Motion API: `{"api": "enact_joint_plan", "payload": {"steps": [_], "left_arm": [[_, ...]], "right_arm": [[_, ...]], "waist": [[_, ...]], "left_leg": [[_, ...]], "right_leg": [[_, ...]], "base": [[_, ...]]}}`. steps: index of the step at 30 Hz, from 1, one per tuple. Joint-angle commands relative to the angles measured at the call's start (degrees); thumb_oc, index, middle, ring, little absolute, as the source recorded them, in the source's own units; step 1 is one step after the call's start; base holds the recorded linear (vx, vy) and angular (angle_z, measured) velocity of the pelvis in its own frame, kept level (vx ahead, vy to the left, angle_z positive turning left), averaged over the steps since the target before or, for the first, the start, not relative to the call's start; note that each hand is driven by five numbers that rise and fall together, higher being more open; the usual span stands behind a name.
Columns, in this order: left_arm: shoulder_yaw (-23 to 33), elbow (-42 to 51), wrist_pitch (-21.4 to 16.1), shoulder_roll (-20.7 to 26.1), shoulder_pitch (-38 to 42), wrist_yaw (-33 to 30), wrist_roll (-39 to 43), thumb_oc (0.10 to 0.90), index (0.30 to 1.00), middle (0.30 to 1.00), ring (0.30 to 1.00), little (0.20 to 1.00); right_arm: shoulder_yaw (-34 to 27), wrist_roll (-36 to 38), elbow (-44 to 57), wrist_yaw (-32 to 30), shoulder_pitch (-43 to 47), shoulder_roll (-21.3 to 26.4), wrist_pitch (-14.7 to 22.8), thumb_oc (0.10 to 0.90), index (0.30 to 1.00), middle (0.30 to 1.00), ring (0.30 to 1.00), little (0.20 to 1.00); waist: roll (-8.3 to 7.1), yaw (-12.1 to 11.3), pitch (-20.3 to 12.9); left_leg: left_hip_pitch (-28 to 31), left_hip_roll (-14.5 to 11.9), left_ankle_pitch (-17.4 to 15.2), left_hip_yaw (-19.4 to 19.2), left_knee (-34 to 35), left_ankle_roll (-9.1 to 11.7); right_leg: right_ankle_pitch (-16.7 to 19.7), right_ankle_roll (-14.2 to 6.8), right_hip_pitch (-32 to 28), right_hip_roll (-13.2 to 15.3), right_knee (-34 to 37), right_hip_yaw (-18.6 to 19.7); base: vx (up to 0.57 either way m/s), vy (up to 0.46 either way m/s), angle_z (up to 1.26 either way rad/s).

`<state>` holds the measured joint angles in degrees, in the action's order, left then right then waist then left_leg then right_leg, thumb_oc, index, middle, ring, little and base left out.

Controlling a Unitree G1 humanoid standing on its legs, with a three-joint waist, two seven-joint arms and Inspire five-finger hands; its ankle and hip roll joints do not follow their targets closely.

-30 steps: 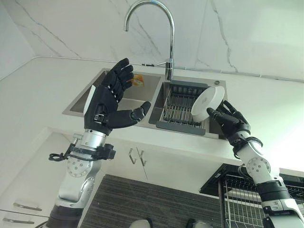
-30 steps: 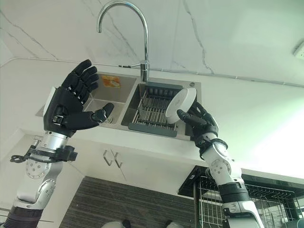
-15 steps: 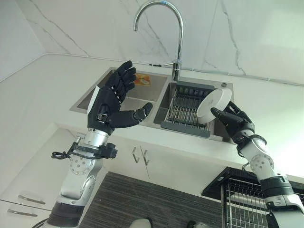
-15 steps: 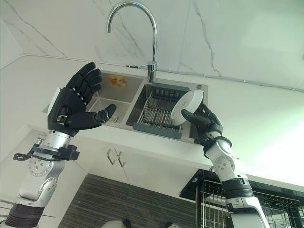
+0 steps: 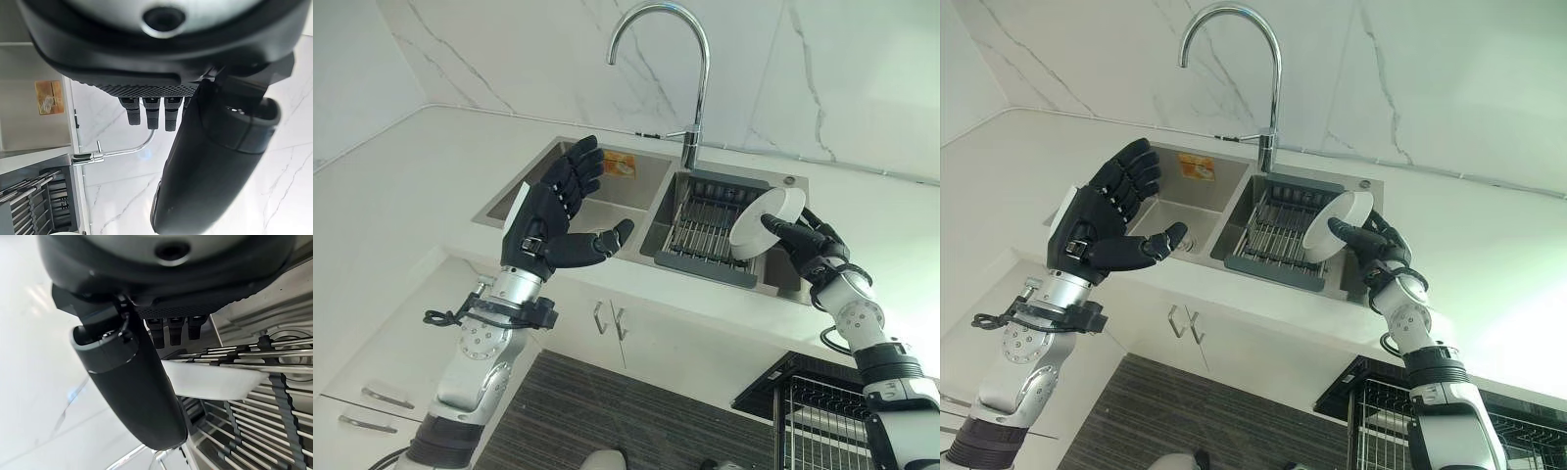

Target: Place the dishes in the dishwasher.

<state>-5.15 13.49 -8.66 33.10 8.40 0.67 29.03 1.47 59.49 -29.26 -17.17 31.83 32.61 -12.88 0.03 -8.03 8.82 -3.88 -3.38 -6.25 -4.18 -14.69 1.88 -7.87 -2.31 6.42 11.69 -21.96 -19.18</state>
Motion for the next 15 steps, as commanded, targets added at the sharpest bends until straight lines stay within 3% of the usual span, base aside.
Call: {"api": "enact_joint_plan", "payload": {"steps": [1,9,10,11,12,15], "left_arm": [[0.7,3.1,-4.4,3.2,7.4,-0.2,2.5,0.800,0.900,0.900,0.900,0.900],[-0.5,2.5,-3.8,4.2,8.2,0.8,4.7,0.800,0.900,0.900,0.900,0.900],[-0.6,2.4,-3.8,4.2,8.3,0.8,4.8,0.800,0.900,0.900,0.900,0.900],[-0.9,2.3,-3.7,4.2,8.4,0.8,5.0,0.800,0.900,0.900,0.900,0.900],[-1.1,2.2,-3.7,4.3,8.6,0.8,5.1,0.800,0.900,0.900,0.900,0.900],[-1.5,1.6,-3.7,4.7,9.0,1.3,6.1,0.800,0.900,0.900,0.900,0.900]], "right_arm": [[0.6,2.8,0.5,1.2,9.1,3.7,3.6,0.800,0.900,0.900,0.900,0.900],[1.9,6.5,-10.0,1.9,15.1,7.3,-0.1,0.800,0.900,0.900,0.900,0.900],[2.3,7.5,-11.1,2.0,15.8,7.5,-0.6,0.648,0.672,0.672,0.672,0.672],[2.6,8.1,-12.0,1.9,16.5,7.6,-1.2,0.549,0.524,0.524,0.524,0.524],[2.9,8.8,-12.8,2.0,17.2,7.7,-1.5,0.400,0.300,0.300,0.300,0.300],[3.9,10.4,-16.8,2.7,19.6,8.5,-2.5,0.400,0.300,0.300,0.300,0.300]], "waist": [[-2.50,-0.5,-5.1],[-2.78,-1.9,-5.3],[-2.79,-2.0,-5.4],[-2.81,-2.1,-5.4],[-2.84,-2.2,-5.5],[-2.92,-2.6,-5.7]], "left_leg": [[-0.3,-0.4,-6.2,1.5,-2.5,1.4],[-0.5,0.1,-5.9,2.4,-2.5,1.6],[-0.5,0.2,-5.8,2.5,-2.5,1.7],[-0.5,0.2,-5.8,2.6,-2.5,1.7],[-0.5,0.2,-5.8,2.6,-2.5,1.7],[-0.6,0.3,-5.6,2.8,-2.5,1.8]], "right_leg": [[-3.8,-4.2,-7.0,0.2,4.8,0.6],[-3.9,-4.2,-7.4,0.5,4.8,-0.6],[-3.9,-4.2,-7.5,0.4,4.8,-0.6],[-3.9,-4.2,-7.5,0.4,4.8,-0.6],[-3.9,-4.2,-7.5,0.4,4.8,-0.7],[-3.9,-4.1,-7.5,0.4,4.8,-0.9]], "base": [[0.02,0.013,0.08],[0.01,0.006,0.09],[0.00,0.000,0.00],[0.00,0.000,0.00],[0.00,0.009,0.03],[0.00,0.000,0.00]]}}
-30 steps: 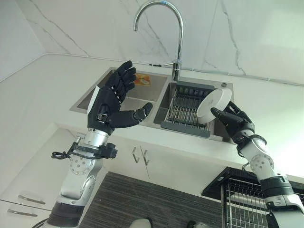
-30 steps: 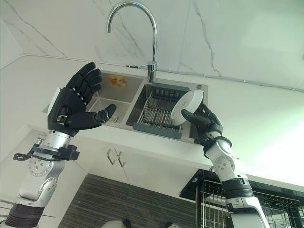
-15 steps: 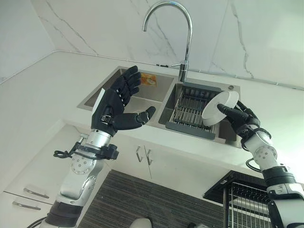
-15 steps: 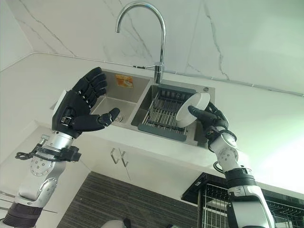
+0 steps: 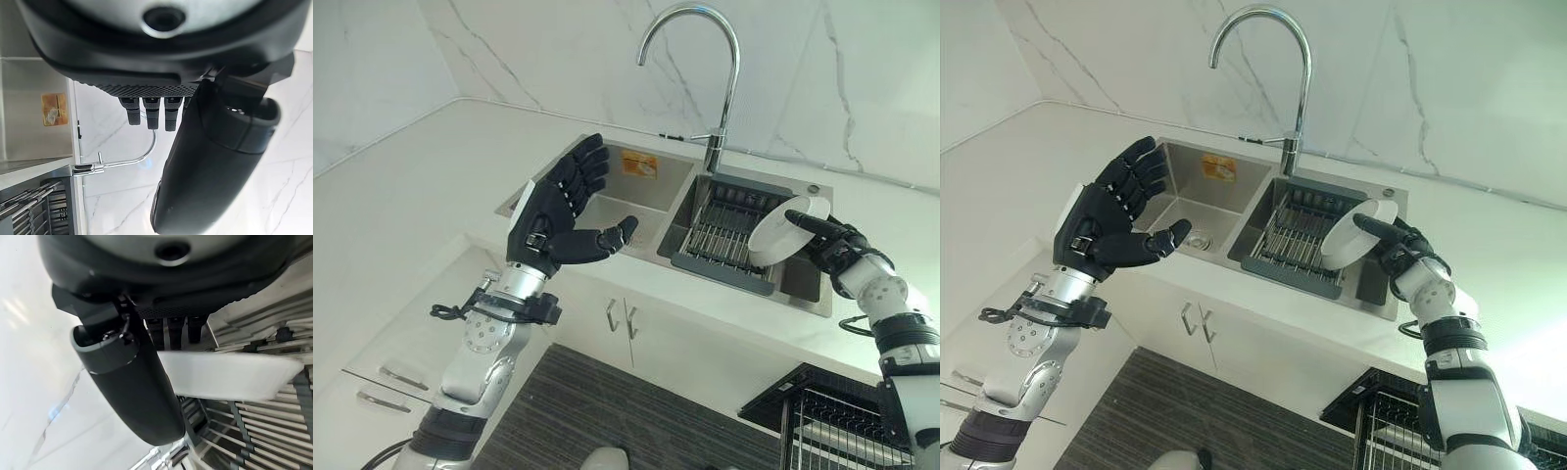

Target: Place the dishes in the dishwasher.

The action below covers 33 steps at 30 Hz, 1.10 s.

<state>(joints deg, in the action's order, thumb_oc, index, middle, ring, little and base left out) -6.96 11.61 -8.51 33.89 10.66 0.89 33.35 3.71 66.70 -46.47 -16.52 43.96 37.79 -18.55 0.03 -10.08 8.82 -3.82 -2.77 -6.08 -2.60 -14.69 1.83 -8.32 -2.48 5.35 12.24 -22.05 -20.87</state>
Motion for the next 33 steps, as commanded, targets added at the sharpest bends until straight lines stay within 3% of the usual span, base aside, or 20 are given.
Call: {"api": "enact_joint_plan", "payload": {"steps": [1,10,19,24,28,33], "left_arm": [[0.0,3.7,-3.8,4.0,6.9,1.1,2.1,0.800,0.900,0.900,0.900,0.900],[-1.4,3.4,-3.4,4.1,7.7,0.3,2.5,0.800,0.900,0.900,0.900,0.900],[-1.3,3.6,-3.2,3.9,7.3,0.6,2.2,0.800,0.900,0.900,0.900,0.900],[-0.6,3.8,-4.1,3.9,5.5,2.3,2.1,0.800,0.900,0.900,0.900,0.900],[1.0,5.0,-5.9,4.1,3.6,3.3,1.7,0.800,0.900,0.900,0.900,0.900],[4.0,6.9,-9.2,4.1,1.1,3.3,0.8,0.800,0.900,0.900,0.900,0.900]], "right_arm": [[2.1,2.7,-0.5,1.4,8.4,3.2,2.9,0.400,0.300,0.300,0.300,0.300],[4.1,1.8,-3.0,1.2,10.0,2.8,1.1,0.400,0.300,0.300,0.300,0.300],[4.3,1.2,-0.6,4.4,9.4,3.5,3.5,0.400,0.300,0.300,0.300,0.300],[2.2,4.3,7.2,7.7,7.8,3.0,9.2,0.400,0.300,0.300,0.300,0.300],[-0.2,1.1,18.0,7.6,4.1,3.6,13.3,0.400,0.300,0.300,0.300,0.300],[-3.5,-3.1,34.9,6.3,-3.7,2.5,15.3,0.400,0.300,0.300,0.300,0.300]], "waist": [[-2.86,-0.7,-5.7],[-2.71,-0.8,-5.7],[-2.61,-0.2,-5.5],[-2.34,0.5,-5.6],[-2.11,1.7,-5.7],[-1.54,4.2,-5.8]], "left_leg": [[-0.7,-0.3,-5.7,1.4,-2.5,1.8],[-0.6,-0.4,-5.6,1.5,-2.5,1.9],[-0.5,-1.0,-5.5,1.0,-2.5,2.2],[-0.4,-1.6,-5.4,0.5,-2.5,2.4],[-0.5,-2.2,-5.2,-0.2,-2.5,2.5],[1.1,-3.4,-5.8,-3.2,-2.5,2.3]], "right_leg": [[-3.4,-3.9,-6.5,-0.1,4.9,0.8],[-3.3,-3.8,-6.4,-0.2,4.9,0.8],[-3.4,-3.7,-6.3,-0.5,4.9,0.9],[-3.7,-3.4,-6.3,-1.0,4.9,1.1],[-3.8,-3.2,-5.9,-1.4,4.9,1.5],[-3.7,-2.9,-5.3,-2.5,4.9,3.0]], "base": [[0.00,0.000,0.00],[0.00,-0.001,0.00],[-0.01,-0.021,0.00],[-0.01,-0.079,-0.01],[-0.02,-0.117,-0.03],[-0.01,-0.059,-0.03]]}}
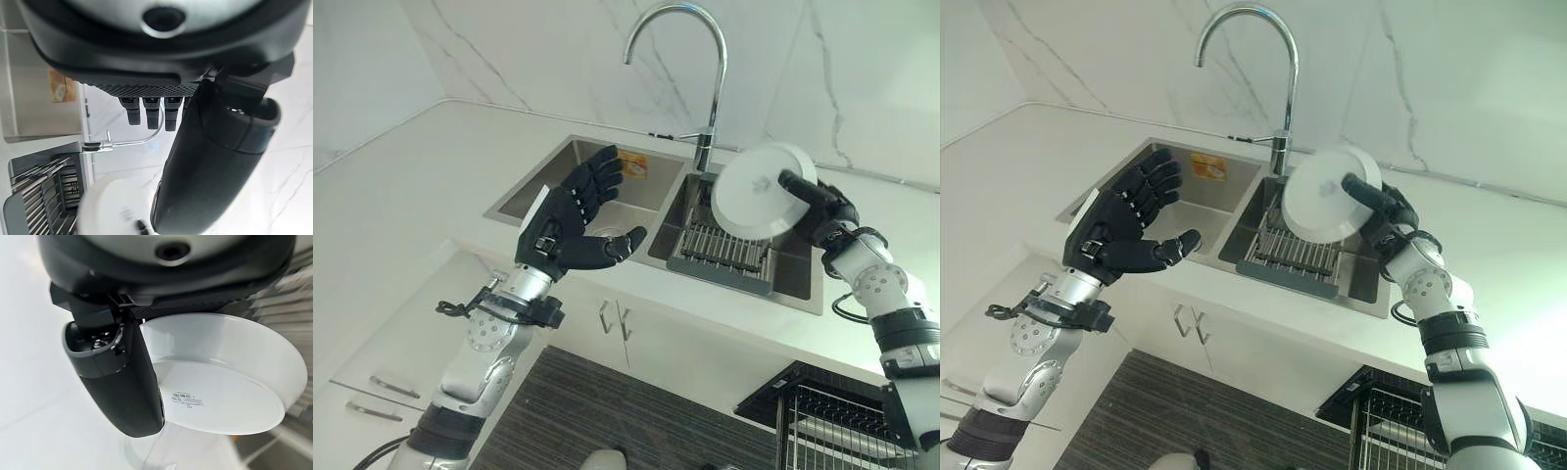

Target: Place the dishes in the dishwasher.

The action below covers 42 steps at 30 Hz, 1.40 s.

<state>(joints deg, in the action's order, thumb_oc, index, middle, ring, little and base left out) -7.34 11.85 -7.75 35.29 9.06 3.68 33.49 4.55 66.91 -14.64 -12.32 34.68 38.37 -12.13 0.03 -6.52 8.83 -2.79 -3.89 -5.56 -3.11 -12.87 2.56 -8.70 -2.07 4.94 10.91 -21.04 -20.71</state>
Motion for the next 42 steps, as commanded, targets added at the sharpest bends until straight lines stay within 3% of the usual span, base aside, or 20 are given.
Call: {"api": "enact_joint_plan", "payload": {"steps": [1,5,6,8,10,11,12,14,17,18,19,20,23,26,30,37,42], "left_arm": [[5.4,7.4,-10.8,2.3,1.8,0.4,1.2,0.800,0.900,0.900,0.900,0.900],[9.7,8.7,-13.6,0.2,-1.5,1.7,1.9,0.800,0.900,0.900,0.900,0.900],[10.0,9.0,-13.8,-0.3,-1.5,2.7,0.2,0.800,0.900,0.900,0.900,0.900],[9.4,9.4,-11.9,0.2,0.4,4.1,0.3,0.800,0.900,0.900,0.900,0.900],[9.4,9.3,-11.3,0.9,0.3,5.3,-0.2,0.800,0.900,0.900,0.900,0.900],[9.3,9.5,-11.6,1.1,-0.1,4.8,-2.0,0.800,0.900,0.900,0.900,0.900],[9.3,9.5,-11.6,1.1,-0.1,4.8,-2.0,0.800,0.900,0.900,0.900,0.900],[9.0,9.8,-12.5,2.7,-0.1,1.2,-6.0,0.800,0.900,0.900,0.900,0.900],[9.8,9.2,-13.6,4.8,1.1,-0.1,-5.3,0.800,0.900,0.900,0.900,0.900],[10.6,8.9,-14.0,5.2,1.2,-0.2,-6.0,0.800,0.900,0.900,0.900,0.900],[10.6,8.9,-14.0,5.2,1.2,-0.2,-6.0,0.800,0.900,0.900,0.900,0.900],[11.8,8.7,-14.2,6.2,1.0,0.3,-5.7,0.800,0.900,0.900,0.900,0.900],[12.5,8.8,-15.1,7.6,0.0,1.0,-4.2,0.800,0.900,0.900,0.900,0.900],[11.5,9.3,-13.7,7.2,0.4,3.2,-2.2,0.800,0.900,0.900,0.900,0.900],[9.0,12.1,-12.2,4.1,0.3,5.5,-5.4,0.800,0.900,0.900,0.900,0.900],[4.1,13.5,-8.6,-0.3,-0.4,8.0,-11.9,0.800,0.900,0.900,0.900,0.900],[0.6,12.7,-8.2,-0.9,-1.6,11.7,-16.1,0.800,0.900,0.900,0.900,0.900]], "right_arm": [[-5.2,-4.2,6.4,2.4,3.6,1.7,9.5,0.400,0.300,0.300,0.300,0.300],[-8.9,-5.1,15.7,2.5,-2.2,-1.0,11.4,0.400,0.300,0.300,0.300,0.300],[-10.3,-6.1,18.0,0.6,-3.7,-3.1,14.8,0.400,0.300,0.300,0.300,0.300],[-13.1,-6.1,23.9,-2.1,-8.4,-6.6,20.0,0.400,0.300,0.300,0.300,0.300],[-15.2,-5.4,27.2,-2.1,-12.7,-9.1,22.9,0.400,0.300,0.300,0.300,0.300],[-15.4,-6.8,27.9,-3.0,-13.9,-10.3,24.4,0.400,0.300,0.300,0.300,0.300],[-15.4,-6.8,27.9,-3.0,-13.9,-10.3,24.4,0.400,0.300,0.300,0.300,0.300],[-14.5,-5.8,26.6,-2.1,-12.5,-11.3,25.2,0.400,0.300,0.300,0.300,0.300],[-14.1,-3.1,26.1,-0.4,-12.3,-10.5,28.5,0.400,0.300,0.300,0.300,0.300],[-14.0,-3.7,25.8,0.9,-12.1,-10.7,31.0,0.400,0.300,0.300,0.300,0.300],[-14.0,-3.7,25.8,0.9,-12.1,-10.7,31.0,0.400,0.300,0.300,0.300,0.300],[-13.6,-3.9,25.8,2.6,-11.4,-11.4,32.2,0.400,0.300,0.300,0.300,0.300],[-11.8,-6.1,26.6,1.5,-11.1,-12.4,34.6,0.400,0.300,0.300,0.300,0.300],[-10.4,-7.0,29.7,-1.9,-11.2,-12.7,32.9,0.400,0.300,0.300,0.300,0.300],[-10.8,-7.6,32.1,-3.0,-13.7,-12.9,33.8,0.400,0.300,0.300,0.300,0.300],[-11.6,-13.3,37.4,-4.6,-20.9,-14.2,32.9,0.400,0.300,0.300,0.300,0.300],[-10.9,-10.0,37.8,-5.1,-24.5,-16.1,30.1,0.400,0.300,0.300,0.300,0.300]], "waist": [[-1.39,1.0,-5.6],[-1.73,0.5,-3.9],[-1.56,0.5,-3.4],[-1.34,2.4,-2.5],[-1.05,3.8,-1.9],[-1.09,4.0,-1.8],[-1.09,4.0,-1.8],[-0.82,3.2,-1.7],[-0.10,2.2,-2.2],[0.44,1.1,-2.6],[0.44,1.1,-2.6],[0.57,-0.8,-3.1],[0.18,-2.4,-3.0],[0.15,-1.7,-3.2],[-0.12,0.0,-3.8],[-0.16,3.9,-4.3],[0.28,5.8,-4.2]], "left_leg": [[0.6,-1.9,-6.1,-2.9,-4.3,1.7],[0.8,0.2,-5.5,2.4,-4.3,1.3],[0.7,1.2,-6.5,4.4,-4.3,0.7],[0.9,1.8,-8.1,3.3,-4.3,-0.2],[1.1,5.1,-9.3,4.5,-4.3,-1.5],[1.1,6.2,-9.6,4.5,-4.3,-1.5],[1.1,6.2,-9.6,4.5,-4.3,-1.5],[0.7,5.6,-8.8,1.2,-4.3,-1.1],[-0.5,5.1,-8.3,-0.4,-4.3,-2.1],[-1.3,4.0,-8.0,-2.1,-4.3,-2.4],[-1.3,4.0,-8.0,-2.1,-4.3,-2.4],[-1.8,3.5,-8.5,-4.1,-4.3,-2.4],[-1.4,2.9,-9.0,-7.1,-4.3,-1.8],[-1.4,1.0,-8.3,-9.6,-4.3,-1.0],[-1.0,-0.8,-7.9,-11.6,-4.3,-0.6],[-1.2,-3.5,-7.1,-13.6,-4.3,0.7],[-1.2,-5.8,-6.1,-15.3,-4.3,1.7]], "right_leg": [[-3.2,-3.3,-4.8,-1.4,3.8,3.7],[-2.3,-3.5,-4.4,-1.5,3.8,8.3],[-2.0,-3.9,-4.2,-1.3,3.8,10.0],[0.8,-6.9,-2.8,2.2,3.8,9.7],[5.6,-7.7,-0.5,4.5,3.8,10.8],[9.3,-8.5,1.6,5.9,3.8,10.7],[9.3,-8.5,1.6,5.9,3.8,10.7],[12.3,-10.0,4.9,7.5,3.8,4.6],[11.3,-8.7,1.5,4.7,3.8,1.4],[12.0,-7.6,-1.7,5.2,3.8,-2.3],[12.0,-7.6,-1.7,5.2,3.8,-2.3],[11.1,-7.5,-5.7,6.0,3.8,-5.6],[10.8,-8.1,-6.1,9.2,3.8,-8.6],[4.6,-7.1,-6.1,7.9,3.8,-8.5],[1.4,-6.9,-5.3,5.8,3.8,-7.5],[-0.9,-5.8,-3.2,1.9,3.8,-3.7],[-1.6,-4.8,-2.4,0.2,3.8,-2.5]], "base": [[0.03,0.050,-0.05],[-0.02,0.167,-0.40],[-0.06,0.417,-0.79],[-0.02,0.510,-0.58],[0.06,0.458,-0.14],[0.04,0.234,-0.09],[-0.02,0.251,-0.36],[-0.13,0.217,-0.65],[-0.22,0.104,-1.35],[-0.22,0.016,-1.11],[-0.26,-0.052,-0.86],[-0.15,-0.089,-0.89],[-0.15,-0.168,-1.17],[-0.11,-0.190,-0.61],[-0.03,-0.148,-0.43],[-0.03,-0.177,-0.43],[-0.04,-0.162,-0.40]]}}
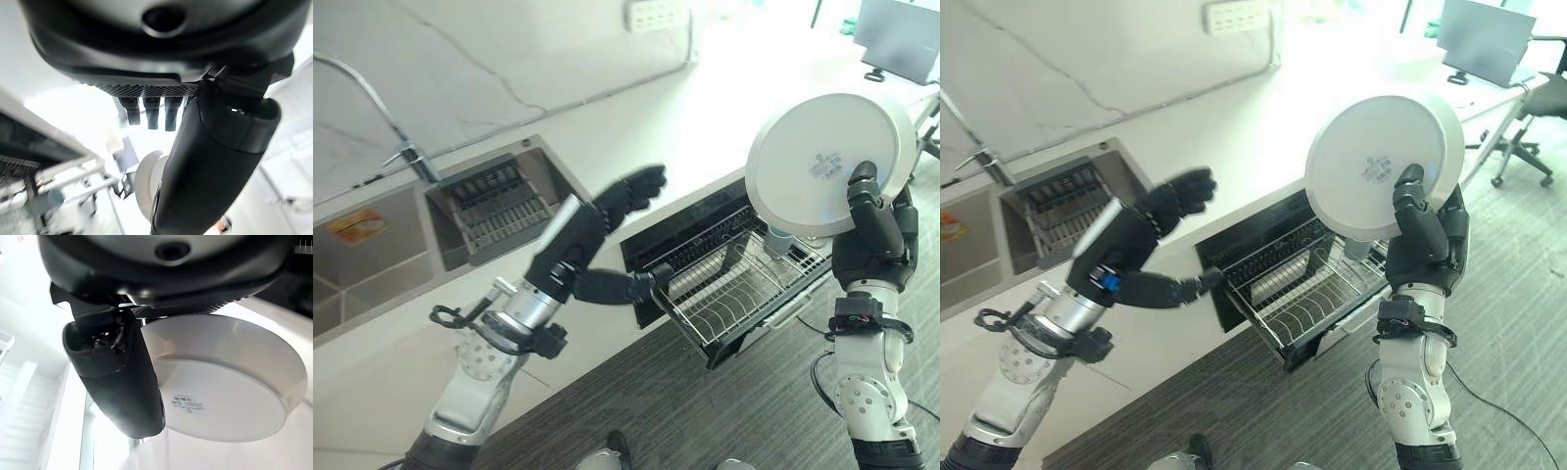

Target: Place the dishes in the dishwasher.

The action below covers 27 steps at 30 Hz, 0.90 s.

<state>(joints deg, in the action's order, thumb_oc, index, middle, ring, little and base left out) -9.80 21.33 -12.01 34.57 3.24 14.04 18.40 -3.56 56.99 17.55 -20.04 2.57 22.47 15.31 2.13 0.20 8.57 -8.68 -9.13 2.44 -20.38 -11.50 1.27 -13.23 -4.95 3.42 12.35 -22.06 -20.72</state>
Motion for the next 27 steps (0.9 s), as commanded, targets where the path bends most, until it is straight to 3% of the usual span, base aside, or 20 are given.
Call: {"api": "enact_joint_plan", "payload": {"steps": [1,6,10,14,17,20,24,27], "left_arm": [[1.7,3.2,-2.4,0.2,3.7,3.0,-0.3,0.800,0.900,0.900,0.900,0.900],[-2.4,1.5,2.9,-0.7,0.5,6.9,6.9,0.800,0.900,0.900,0.900,0.900],[-4.3,-4.4,8.5,-4.0,-2.7,4.0,15.1,0.800,0.900,0.900,0.900,0.900],[-4.9,-14.4,5.8,-4.5,-10.2,3.2,12.1,0.800,0.900,0.900,0.900,0.900],[-3.4,-20.6,4.3,-4.8,-15.9,3.6,9.5,0.800,0.900,0.900,0.900,0.900],[-2.7,-24.0,2.7,-4.6,-17.8,2.8,8.9,0.800,0.900,0.900,0.900,0.900],[-3.8,-30.6,1.7,-5.7,-18.1,4.9,12.7,0.800,0.900,0.900,0.900,0.900],[-6.2,-37.9,-1.1,-6.7,-18.4,5.0,8.9,0.800,0.900,0.900,0.900,0.900]], "right_arm": [[-2.1,0.0,5.2,1.7,7.5,-0.3,2.6,0.400,0.300,0.300,0.300,0.300],[-0.6,-1.3,5.9,-1.1,7.8,0.0,1.4,0.400,0.300,0.300,0.300,0.300],[-0.3,1.2,4.7,-2.0,7.4,-0.3,-0.4,0.400,0.300,0.300,0.300,0.300],[-1.7,3.1,3.9,-2.5,7.1,2.0,-1.3,0.400,0.300,0.300,0.300,0.300],[-1.1,1.2,4.4,0.2,5.1,0.9,-1.3,0.400,0.300,0.300,0.300,0.300],[-0.6,-4.6,5.0,0.5,2.9,0.0,0.1,0.400,0.300,0.300,0.300,0.300],[-1.9,-13.7,5.1,3.0,2.8,1.5,1.6,0.400,0.300,0.300,0.300,0.300],[-3.2,-17.0,4.6,3.9,3.5,2.8,2.3,0.400,0.300,0.300,0.300,0.300]], "waist": [[-1.63,-0.6,-3.7],[-0.74,0.0,-3.0],[-0.60,0.1,-2.5],[-1.13,-0.9,-1.4],[0.14,-2.3,-1.1],[0.14,-2.3,-0.9],[-0.39,-2.7,-2.1],[-0.87,-2.8,-2.5]], "left_leg": [[4.7,-1.4,-13.7,1.3,-5.7,3.3],[4.6,-3.7,-12.1,-0.3,-5.7,4.5],[4.6,-4.7,-11.1,-1.9,-5.7,4.9],[4.7,-1.6,-10.9,-2.1,-5.7,3.7],[3.1,4.3,-12.9,1.0,-5.7,1.5],[3.3,4.9,-14.0,1.4,-5.7,0.2],[2.8,6.9,-15.4,5.4,-5.7,-0.5],[2.3,8.0,-15.6,7.1,-5.7,-0.9]], "right_leg": [[2.8,-1.7,-0.8,-1.6,4.9,-2.5],[2.3,-0.6,-0.4,-2.7,4.9,-2.2],[2.2,0.1,-0.3,-3.4,4.9,-2.0],[2.5,0.3,-0.2,-3.0,4.9,-1.1],[2.9,-0.9,0.0,-4.2,4.9,0.8],[3.1,-1.3,0.1,-4.2,4.9,0.6],[2.5,-1.4,0.0,-4.1,4.9,0.9],[2.8,-1.3,0.4,-4.1,4.9,1.1]], "base": [[-0.04,-0.140,-0.24],[-0.02,-0.105,-0.21],[0.01,-0.075,-0.13],[0.02,-0.021,-0.08],[0.11,0.076,-0.14],[0.08,0.084,-0.27],[0.11,0.205,0.02],[0.08,0.178,0.00]]}}
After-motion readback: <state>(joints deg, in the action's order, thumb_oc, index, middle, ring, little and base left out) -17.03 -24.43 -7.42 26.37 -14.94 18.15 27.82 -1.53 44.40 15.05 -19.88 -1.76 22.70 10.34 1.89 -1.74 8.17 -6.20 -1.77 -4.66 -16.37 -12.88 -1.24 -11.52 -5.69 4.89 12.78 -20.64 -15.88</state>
